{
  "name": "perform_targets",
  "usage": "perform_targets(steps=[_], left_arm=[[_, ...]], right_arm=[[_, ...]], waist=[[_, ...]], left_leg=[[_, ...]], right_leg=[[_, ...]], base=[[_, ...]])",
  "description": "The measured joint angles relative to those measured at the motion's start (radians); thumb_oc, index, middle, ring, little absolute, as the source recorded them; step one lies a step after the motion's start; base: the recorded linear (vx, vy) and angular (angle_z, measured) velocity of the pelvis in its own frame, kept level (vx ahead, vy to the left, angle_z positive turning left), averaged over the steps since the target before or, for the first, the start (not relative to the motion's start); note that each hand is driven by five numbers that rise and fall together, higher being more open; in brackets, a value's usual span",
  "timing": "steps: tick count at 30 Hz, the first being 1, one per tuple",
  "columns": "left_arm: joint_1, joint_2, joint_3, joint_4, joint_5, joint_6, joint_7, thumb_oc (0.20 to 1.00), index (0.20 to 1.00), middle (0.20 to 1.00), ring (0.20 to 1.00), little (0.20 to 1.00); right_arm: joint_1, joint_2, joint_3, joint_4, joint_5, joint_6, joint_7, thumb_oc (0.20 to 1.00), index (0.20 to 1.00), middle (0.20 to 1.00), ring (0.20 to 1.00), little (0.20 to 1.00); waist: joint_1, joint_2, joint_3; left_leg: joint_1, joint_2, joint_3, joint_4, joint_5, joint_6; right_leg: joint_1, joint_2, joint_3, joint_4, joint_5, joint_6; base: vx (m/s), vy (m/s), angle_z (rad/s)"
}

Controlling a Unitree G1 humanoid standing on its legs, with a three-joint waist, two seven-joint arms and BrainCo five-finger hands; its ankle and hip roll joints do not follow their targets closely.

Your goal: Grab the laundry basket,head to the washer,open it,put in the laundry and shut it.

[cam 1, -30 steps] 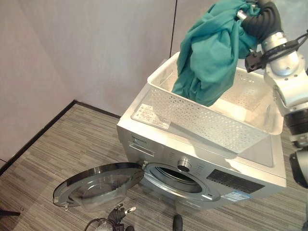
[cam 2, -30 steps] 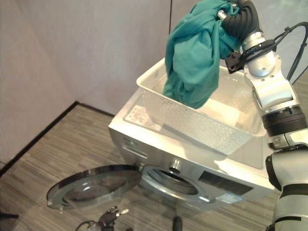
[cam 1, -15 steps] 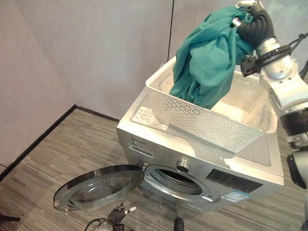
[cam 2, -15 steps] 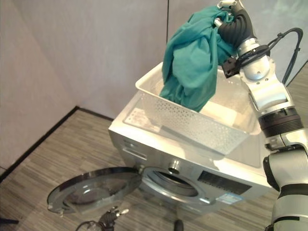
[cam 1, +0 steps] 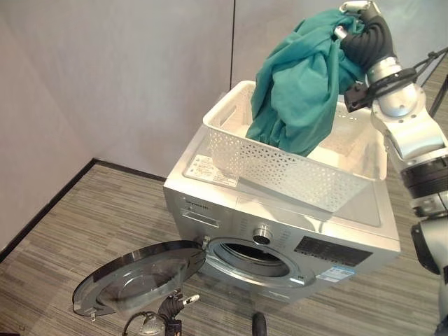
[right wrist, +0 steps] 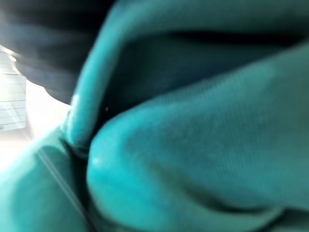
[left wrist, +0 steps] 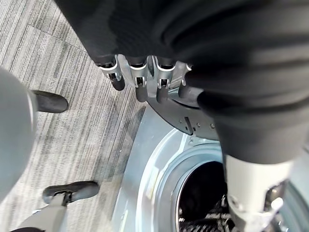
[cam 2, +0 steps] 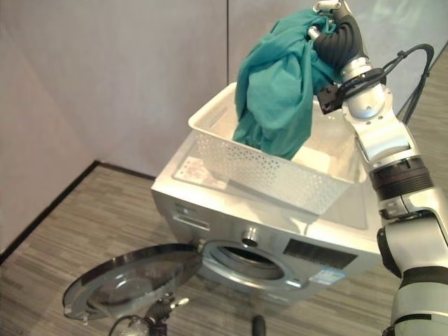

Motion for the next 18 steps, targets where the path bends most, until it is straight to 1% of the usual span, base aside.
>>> perform_targets(steps=[2, 3, 4, 5, 6, 7, 8, 9, 10, 11, 12, 13, 14, 15, 16, 17, 18], left_arm=[[-0.001, 0.001, -0.005, 0.002, 0.0, 0.0, 0.0, 1.0, 1.0, 1.0, 1.0, 1.0], [0.0, 0.001, -0.005, 0.004, 0.0, 0.0, 0.0, 1.0, 1.0, 1.0, 1.0, 1.0], [-0.001, 0.001, -0.006, 0.007, 0.0, 0.0, 0.0, 1.0, 1.0, 1.0, 1.0, 1.0], [-0.002, 0.002, -0.004, 0.008, 0.001, -0.001, 0.0, 1.0, 1.0, 1.0, 1.0, 1.0], [-0.005, 0.007, 0.001, 0.009, 0.001, -0.002, 0.001, 1.0, 1.0, 1.0, 1.0, 1.0], [-0.012, 0.008, 0.012, 0.016, 0.002, -0.002, 0.003, 1.0, 1.0, 1.0, 1.0, 1.0], [-0.02, 0.008, 0.021, 0.03, 0.002, -0.002, 0.008, 1.0, 1.0, 1.0, 1.0, 1.0], [-0.024, 0.011, 0.028, 0.046, 0.003, -0.001, 0.021, 1.0, 1.0, 1.0, 1.0, 1.0], [-0.024, 0.012, 0.036, 0.047, 0.004, -0.001, 0.023, 1.0, 1.0, 1.0, 1.0, 1.0], [-0.024, 0.01, 0.058, 0.063, 0.008, -0.002, 0.026, 1.0, 1.0, 1.0, 1.0, 1.0], [-0.027, 0.001, 0.066, 0.066, 0.008, -0.002, 0.03, 1.0, 1.0, 1.0, 1.0, 1.0], [-0.025, 0.011, 0.074, 0.066, 0.008, -0.001, 0.03, 1.0, 1.0, 1.0, 1.0, 1.0], [-0.023, 0.018, 0.08, 0.067, 0.008, -0.001, 0.03, 1.0, 1.0, 1.0, 1.0, 1.0], [-0.021, 0.021, 0.083, 0.068, 0.008, -0.001, 0.03, 1.0, 1.0, 1.0, 1.0, 1.0], [-0.014, 0.032, 0.083, 0.071, 0.008, -0.001, 0.031, 1.0, 1.0, 1.0, 1.0, 1.0], [-0.011, 0.037, 0.086, 0.078, 0.008, -0.001, 0.03, 1.0, 1.0, 1.0, 1.0, 1.0], [-0.001, 0.041, 0.099, 0.083, 0.008, 0.0, 0.032, 1.0, 1.0, 1.0, 1.0, 1.0]], right_arm=[[-0.005, 0.009, 0.0, -0.004, -0.006, 0.001, -0.005, 0.2, 0.2, 0.2, 0.2, 0.2], [-0.005, 0.021, -0.005, -0.027, -0.006, 0.001, -0.021, 0.2, 0.2, 0.2, 0.2, 0.2], [-0.005, 0.026, -0.008, -0.049, -0.006, 0.0, -0.028, 0.2, 0.2, 0.2, 0.2, 0.2], [-0.004, 0.026, -0.009, -0.063, -0.006, 0.0, -0.036, 0.2, 0.2, 0.2, 0.2, 0.2], [-0.004, 0.028, -0.022, -0.085, -0.007, -0.001, -0.045, 0.2, 0.2, 0.2, 0.2, 0.2], [-0.004, 0.029, -0.035, -0.108, -0.007, -0.002, -0.049, 0.2, 0.2, 0.2, 0.2, 0.2], [-0.007, 0.029, -0.043, -0.129, -0.007, -0.005, -0.058, 0.2, 0.2, 0.2, 0.2, 0.2], [-0.011, 0.027, -0.047, -0.151, -0.008, -0.02, -0.072, 0.2, 0.2, 0.2, 0.2, 0.2], [-0.013, 0.022, -0.05, -0.162, -0.01, -0.02, -0.074, 0.2, 0.2, 0.2, 0.2, 0.2], [-0.015, 0.001, -0.071, -0.199, -0.027, -0.026, -0.086, 0.2, 0.2, 0.2, 0.2, 0.2], [-0.018, -0.019, -0.079, -0.212, -0.027, -0.04, -0.093, 0.2, 0.2, 0.2, 0.2, 0.2], [-0.028, -0.037, -0.088, -0.221, -0.028, -0.045, -0.097, 0.2, 0.2, 0.2, 0.2, 0.2], [-0.052, -0.065, -0.111, -0.24, -0.034, -0.055, -0.107, 0.2, 0.2, 0.2, 0.2, 0.2], [-0.063, -0.081, -0.125, -0.25, -0.042, -0.059, -0.11, 0.2, 0.2, 0.2, 0.2, 0.2], [-0.093, -0.094, -0.138, -0.261, -0.049, -0.066, -0.113, 0.2, 0.2, 0.2, 0.2, 0.2], [-0.106, -0.099, -0.14, -0.265, -0.053, -0.066, -0.114, 0.2, 0.2, 0.2, 0.2, 0.2], [-0.115, -0.102, -0.145, -0.278, -0.068, -0.067, -0.114, 0.2, 0.2, 0.2, 0.2, 0.2]], waist=[[-0.002, -0.015, 0.012], [-0.003, -0.025, 0.019], [-0.007, -0.028, 0.022], [-0.015, -0.035, 0.026], [-0.024, -0.045, 0.033], [-0.026, -0.046, 0.04], [-0.029, -0.041, 0.046], [-0.035, -0.036, 0.052], [-0.034, -0.034, 0.054], [-0.029, -0.011, 0.068], [-0.029, 0.005, 0.07], [-0.029, 0.016, 0.074], [-0.024, 0.03, 0.077], [-0.021, 0.034, 0.076], [-0.015, 0.04, 0.075], [-0.01, 0.037, 0.074], [0.005, 0.031, 0.069]], left_leg=[[-0.003, -0.038, 0.03, 0.032, -0.018, 0.028], [-0.007, -0.061, 0.046, 0.055, -0.035, 0.056], [-0.017, -0.068, 0.052, 0.07, -0.041, 0.063], [-0.014, -0.086, 0.064, 0.081, -0.045, 0.069], [-0.016, -0.102, 0.074, 0.105, -0.053, 0.077], [-0.03, -0.104, 0.086, 0.129, -0.059, 0.085], [-0.037, -0.102, 0.096, 0.147, -0.069, 0.095], [-0.039, -0.098, 0.116, 0.166, -0.076, 0.105], [-0.046, -0.094, 0.128, 0.172, -0.077, 0.108], [-0.044, -0.074, 0.146, 0.171, -0.074, 0.121], [-0.034, -0.062, 0.146, 0.159, -0.064, 0.12], [-0.03, -0.053, 0.15, 0.143, -0.051, 0.121], [-0.028, -0.045, 0.153, 0.119, -0.028, 0.125], [-0.027, -0.041, 0.155, 0.1, -0.016, 0.126], [-0.023, -0.034, 0.162, 0.073, -0.001, 0.12], [-0.014, -0.031, 0.177, 0.059, 0.006, 0.119], [0.002, -0.028, 0.197, 0.045, 0.009, 0.116]], right_leg=[[-0.007, -0.027, 0.043, 0.0, 0.01, 0.015], [-0.011, -0.043, 0.07, 0.0, 0.017, 0.023], [-0.014, -0.056, 0.076, 0.0, 0.015, 0.023], [-0.014, -0.066, 0.084, 0.0, 0.016, 0.022], [-0.017, -0.075, 0.1, 0.009, 0.025, 0.012], [-0.039, -0.072, 0.101, 0.044, 0.046, 0.02], [-0.056, -0.066, 0.1, 0.063, 0.07, 0.019], [-0.065, -0.063, 0.095, 0.068, 0.109, 0.016], [-0.069, -0.061, 0.089, 0.068, 0.125, 0.011], [-0.075, -0.055, 0.044, 0.11, 0.081, -0.004], [-0.085, -0.037, 0.02, 0.193, -0.008, -0.027], [-0.08, -0.03, 0.009, 0.258, -0.062, -0.017], [-0.068, -0.029, 0.007, 0.345, -0.138, -0.003], [-0.064, -0.03, 0.001, 0.384, -0.175, 0.005], [-0.028, -0.034, -0.015, 0.382, -0.21, 0.019], [-0.01, -0.039, -0.015, 0.391, -0.235, 0.032], [0.037, -0.041, -0.015, 0.361, -0.243, 0.036]], base=[[-0.07, 0.249, -0.47], [-0.03, 0.132, -0.4], [-0.01, 0.106, -0.39], [-0.06, 0.114, -0.25], [-0.06, 0.112, -0.25], [-0.09, 0.103, -0.32], [-0.12, 0.088, -0.4], [-0.14, 0.109, -0.42], [-0.15, 0.081, -0.38], [-0.07, 0.019, -0.24], [-0.08, 0.011, -0.17], [-0.07, 0.01, -0.09], [-0.07, 0.014, -0.09], [-0.06, -0.021, -0.16], [-0.02, -0.023, -0.25], [-0.05, -0.068, -0.51], [-0.05, -0.072, -0.5]])
